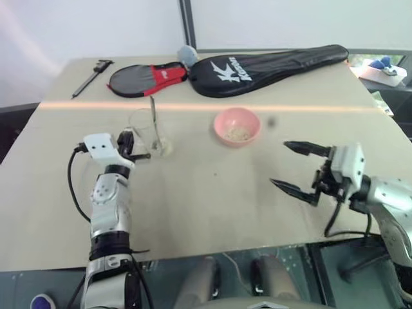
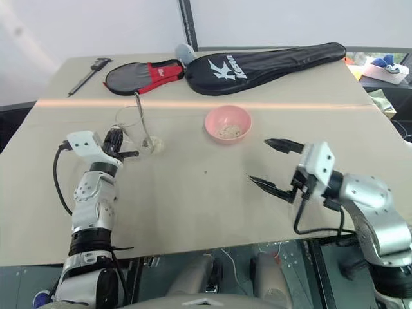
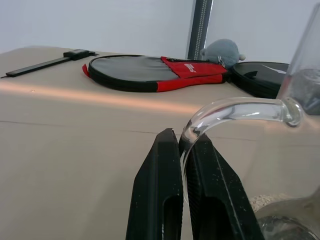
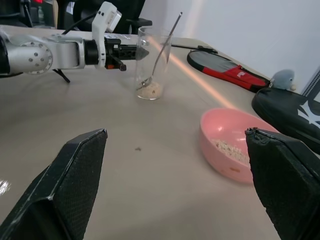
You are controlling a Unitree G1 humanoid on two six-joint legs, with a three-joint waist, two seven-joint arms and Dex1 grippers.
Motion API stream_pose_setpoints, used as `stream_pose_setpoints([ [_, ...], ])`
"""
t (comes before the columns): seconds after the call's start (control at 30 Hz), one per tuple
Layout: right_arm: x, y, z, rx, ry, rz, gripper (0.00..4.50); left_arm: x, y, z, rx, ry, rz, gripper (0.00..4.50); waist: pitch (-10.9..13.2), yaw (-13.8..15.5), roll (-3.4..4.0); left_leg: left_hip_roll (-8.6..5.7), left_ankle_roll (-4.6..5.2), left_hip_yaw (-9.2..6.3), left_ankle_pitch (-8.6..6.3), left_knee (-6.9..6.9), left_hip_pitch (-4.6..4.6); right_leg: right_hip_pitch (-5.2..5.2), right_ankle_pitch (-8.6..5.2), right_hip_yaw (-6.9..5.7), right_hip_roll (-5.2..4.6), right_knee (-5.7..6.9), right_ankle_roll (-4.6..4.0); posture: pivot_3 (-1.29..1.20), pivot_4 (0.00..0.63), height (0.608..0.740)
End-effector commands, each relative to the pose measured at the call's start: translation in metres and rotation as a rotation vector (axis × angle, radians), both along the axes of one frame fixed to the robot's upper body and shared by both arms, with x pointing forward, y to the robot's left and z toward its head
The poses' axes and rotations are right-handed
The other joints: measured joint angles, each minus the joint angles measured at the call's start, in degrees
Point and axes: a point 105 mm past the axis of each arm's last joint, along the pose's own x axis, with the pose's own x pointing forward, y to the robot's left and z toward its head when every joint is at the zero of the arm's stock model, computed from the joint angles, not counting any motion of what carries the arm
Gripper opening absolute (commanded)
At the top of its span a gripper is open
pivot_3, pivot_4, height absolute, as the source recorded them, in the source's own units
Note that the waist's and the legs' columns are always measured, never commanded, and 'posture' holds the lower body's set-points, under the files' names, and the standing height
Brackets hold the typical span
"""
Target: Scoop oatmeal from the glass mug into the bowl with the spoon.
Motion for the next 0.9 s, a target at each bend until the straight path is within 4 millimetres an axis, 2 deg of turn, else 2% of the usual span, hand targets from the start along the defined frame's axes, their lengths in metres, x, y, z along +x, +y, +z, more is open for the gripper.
stream_pose_setpoints([
  [0.03, -0.010, -0.004, 0.014, -0.017, -0.090, 0.008, 4.48, -0.001, 0.008, 0.001, -0.017, -0.019, 0.012, 0.00, 0.0, 0.0, 0.00, 0.00, 0.01, 0.01, -0.01, -0.05, 0.19, 0.18, 0.00, 0.01, 0.00, -0.02, 0.00, 0.00, 0.150, 0.740],
  [0.13, -0.010, -0.004, 0.016, -0.023, -0.097, -0.005, 4.48, 0.002, 0.009, -0.006, -0.014, 0.005, 0.003, 0.00, 0.0, 0.0, -0.01, 0.05, 0.06, 0.00, -0.05, -0.10, 0.78, 0.73, -0.01, -0.01, 0.01, -0.08, 0.00, 0.00, 0.150, 0.740],
  [0.2, -0.010, -0.003, 0.016, -0.019, -0.096, -0.007, 4.50, 0.001, 0.007, -0.007, 0.001, 0.006, -0.006, 0.74, 0.0, 0.0, -0.01, 0.06, 0.16, 0.01, -0.13, -0.19, 1.18, 1.15, -0.01, -0.01, 0.01, -0.14, 0.00, 0.00, 0.150, 0.740],
  [0.27, -0.010, -0.002, 0.016, -0.022, -0.095, -0.006, 4.50, 0.000, 0.007, -0.007, 0.004, 0.002, -0.008, 1.47, 0.0, 0.0, -0.02, 0.06, 0.31, 0.01, -0.21, -0.19, 1.19, 1.17, -0.01, 0.00, 0.01, -0.15, 0.00, 0.00, 0.150, 0.740],
  [0.33, -0.010, -0.002, 0.016, -0.025, -0.090, -0.010, 4.50, -0.004, 0.007, -0.006, 0.004, -0.006, -0.011, 2.44, 0.0, 0.0, -0.03, 0.07, 0.17, 0.02, -0.13, -0.18, 1.17, 1.17, -0.01, 0.00, 0.00, -0.17, 0.00, 0.00, 0.150, 0.740],
  [0.4, -0.009, -0.004, 0.013, -0.038, -0.080, -0.024, 4.50, -0.010, 0.006, -0.005, 0.008, -0.007, -0.019, 3.06, 0.0, 0.0, -0.03, 0.06, 0.15, 0.03, -0.12, -0.19, 1.16, 1.16, -0.01, 0.02, 0.00, -0.20, 0.00, 0.00, 0.150, 0.740],
  [0.43, -0.009, -0.006, 0.010, -0.046, -0.071, -0.033, 4.50, -0.015, 0.005, -0.004, 0.006, -0.008, -0.033, 3.60, 0.0, 0.0, -0.03, 0.07, 0.15, 0.03, -0.13, -0.19, 1.15, 1.15, -0.01, 0.02, 0.00, -0.22, 0.00, 0.00, 0.150, 0.740],
  [0.47, -0.009, -0.008, 0.008, -0.052, -0.061, -0.043, 4.50, -0.020, 0.004, -0.004, 0.011, -0.004, -0.044, 3.89, 0.0, 0.0, -0.03, 0.08, 0.16, 0.03, -0.14, -0.20, 1.15, 1.15, -0.01, 0.03, 0.00, -0.25, 0.00, 0.00, 0.150, 0.740],
  [0.63, -0.001, -0.027, -0.009, -0.108, -0.007, -0.141, 4.50, -0.052, -0.001, -0.002, 0.069, 0.032, -0.144, 3.89, 0.0, 0.0, -0.04, 0.13, 0.21, 0.05, -0.17, -0.25, 1.13, 1.17, -0.01, 0.03, -0.01, -0.36, 0.00, 0.00, 0.150, 0.740],
  [0.73, 0.013, -0.045, -0.020, -0.127, 0.055, -0.226, 4.50, -0.083, -0.019, -0.002, 0.119, 0.083, -0.308, 3.89, 0.0, -0.1, -0.06, 0.18, 0.27, 0.11, -0.23, -0.27, 1.15, 1.20, -0.01, 0.06, -0.01, -0.41, -0.01, 0.00, 0.150, 0.740],
  [0.9, 0.033, -0.070, -0.032, -0.148, 0.102, -0.303, 4.50, -0.121, -0.039, -0.003, 0.128, 0.205, -0.506, 3.89, 0.1, 0.2, 0.02, 0.22, 0.55, 0.13, -0.40, -0.31, 1.15, 1.25, -0.02, 0.05, -0.04, -0.51, -0.04, 0.00, 0.150, 0.740],
])
